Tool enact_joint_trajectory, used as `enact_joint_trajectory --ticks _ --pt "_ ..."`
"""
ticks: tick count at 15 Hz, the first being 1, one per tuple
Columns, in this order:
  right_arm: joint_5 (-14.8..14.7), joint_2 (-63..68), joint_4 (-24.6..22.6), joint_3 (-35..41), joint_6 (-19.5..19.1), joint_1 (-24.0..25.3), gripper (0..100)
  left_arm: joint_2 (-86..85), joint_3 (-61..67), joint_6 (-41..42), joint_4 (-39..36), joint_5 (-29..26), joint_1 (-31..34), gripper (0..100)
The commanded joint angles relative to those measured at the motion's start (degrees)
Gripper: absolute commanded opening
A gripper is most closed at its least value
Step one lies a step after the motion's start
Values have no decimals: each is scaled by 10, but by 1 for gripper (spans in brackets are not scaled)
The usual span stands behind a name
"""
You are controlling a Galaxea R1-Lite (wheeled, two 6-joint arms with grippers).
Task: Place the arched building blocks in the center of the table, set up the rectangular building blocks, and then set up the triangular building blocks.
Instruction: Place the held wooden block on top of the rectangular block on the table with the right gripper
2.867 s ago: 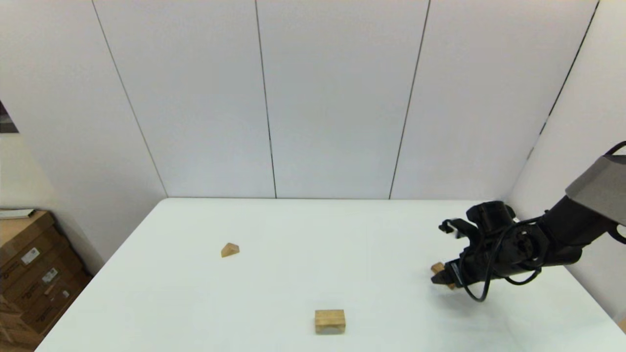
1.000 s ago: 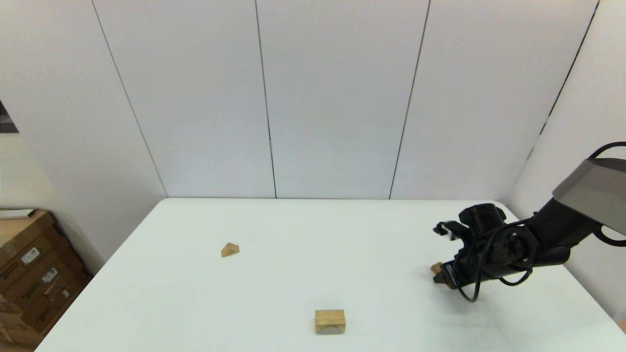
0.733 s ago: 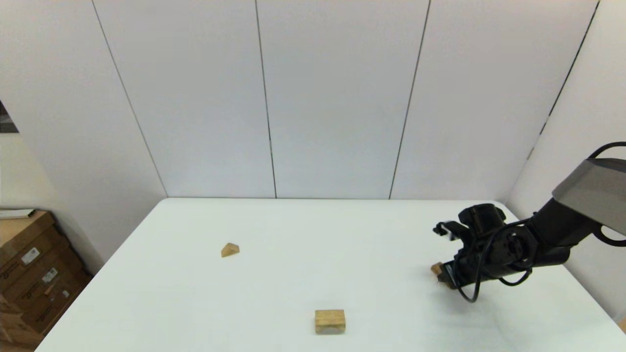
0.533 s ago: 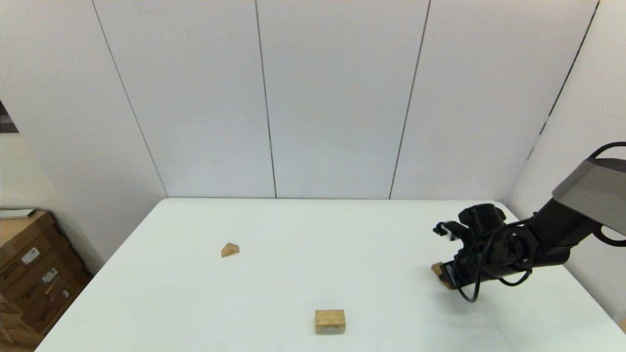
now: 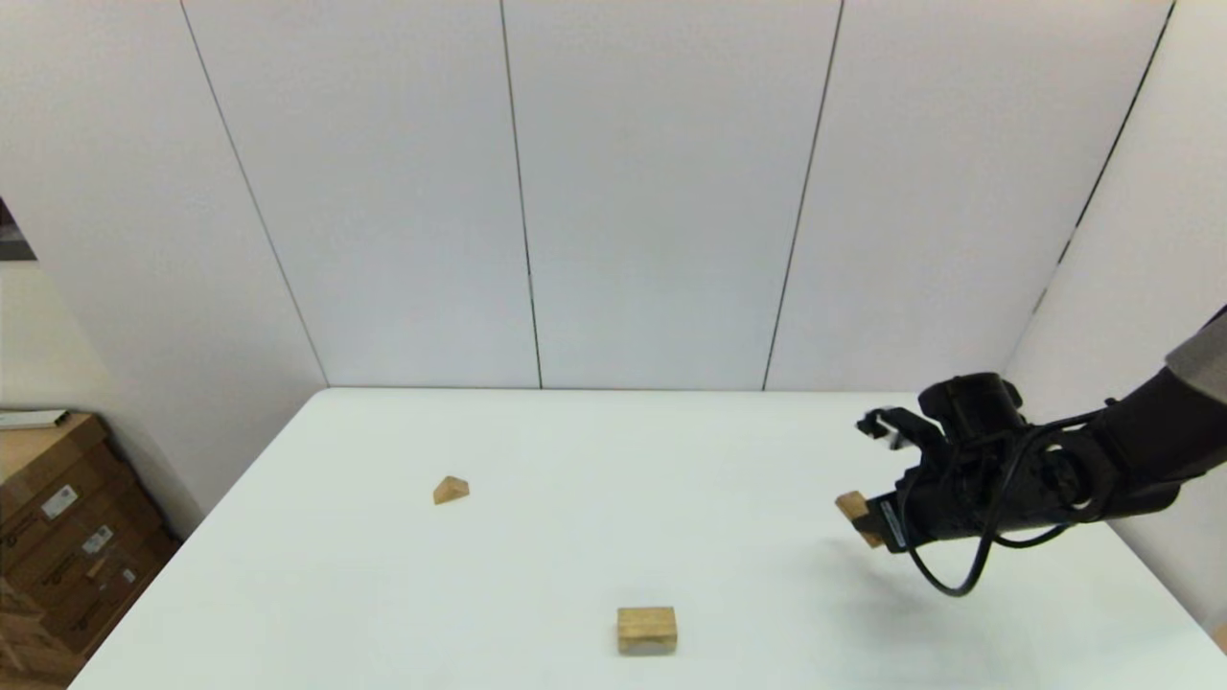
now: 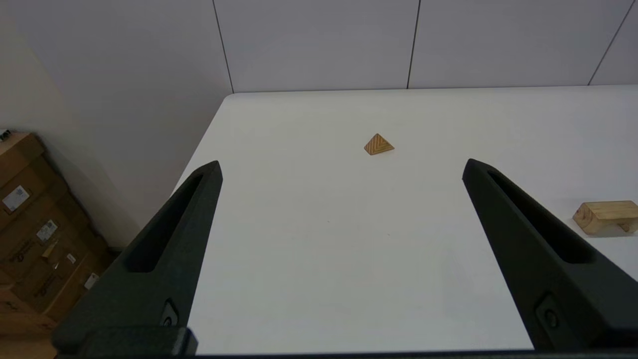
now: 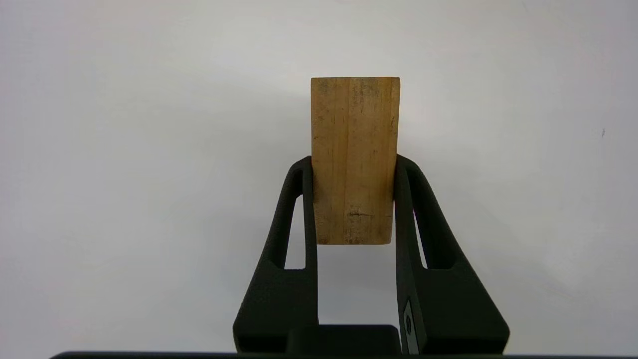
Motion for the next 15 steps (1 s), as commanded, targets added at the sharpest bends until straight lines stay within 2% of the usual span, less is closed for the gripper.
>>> enact_joint_trajectory --ticks 1,3,6,8,11,15 --pt "15 -92 10 39 -15 134 0 1 0 0 0 0 0 100" --pt "15 -80 19 23 -49 190 0 1 0 0 0 -1 0 100" --pt "15 -46 30 -24 -78 254 0 1 0 0 0 0 0 100" --pt "29 -30 68 -61 -110 260 0 1 0 0 0 0 0 100" --pt "93 -15 115 -107 -171 244 0 1 0 0 0 0 0 100" --pt "99 55 114 -137 -269 229 0 1 0 0 0 0 0 100"
